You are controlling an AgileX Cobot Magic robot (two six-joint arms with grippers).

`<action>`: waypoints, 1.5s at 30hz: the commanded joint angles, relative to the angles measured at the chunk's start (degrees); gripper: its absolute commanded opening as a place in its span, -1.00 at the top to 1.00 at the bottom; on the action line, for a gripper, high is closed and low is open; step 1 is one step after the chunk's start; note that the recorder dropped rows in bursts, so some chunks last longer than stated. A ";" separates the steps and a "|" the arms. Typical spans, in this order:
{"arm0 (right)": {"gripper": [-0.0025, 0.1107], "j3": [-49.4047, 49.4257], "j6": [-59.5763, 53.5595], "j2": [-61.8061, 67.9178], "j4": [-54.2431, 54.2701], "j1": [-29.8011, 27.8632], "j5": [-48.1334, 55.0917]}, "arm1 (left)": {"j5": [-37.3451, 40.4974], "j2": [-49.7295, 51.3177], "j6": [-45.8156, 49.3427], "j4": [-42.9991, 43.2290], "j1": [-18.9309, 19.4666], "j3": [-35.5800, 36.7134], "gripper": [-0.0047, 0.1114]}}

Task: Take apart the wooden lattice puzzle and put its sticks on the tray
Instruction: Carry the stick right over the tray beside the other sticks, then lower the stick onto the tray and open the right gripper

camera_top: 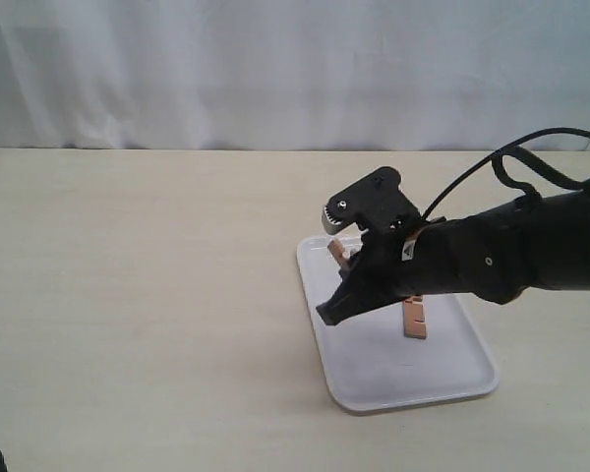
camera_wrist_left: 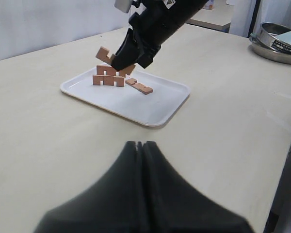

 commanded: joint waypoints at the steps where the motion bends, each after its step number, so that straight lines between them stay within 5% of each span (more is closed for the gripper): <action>1: 0.88 0.16 -2.12 0.53 0.01 -2.62 -8.87 | -0.42 0.02 -0.16 -0.21 -0.16 0.13 0.92; 5: 0.88 -0.61 -1.67 3.67 0.13 -5.70 -9.46 | -0.42 0.02 -0.16 -0.21 -0.16 0.13 0.92; 14: 0.88 -12.59 -1.43 9.67 1.42 -4.56 18.64 | -0.42 0.02 -0.16 -0.21 -0.16 0.13 0.92; 23: 0.88 -17.96 -1.96 12.67 0.70 -2.25 27.22 | -0.42 0.02 -0.16 -0.21 -0.16 0.13 0.92; 45: 0.88 -19.17 2.25 16.63 -4.14 -3.05 25.92 | -0.42 0.02 -0.16 -0.21 -0.16 0.13 0.92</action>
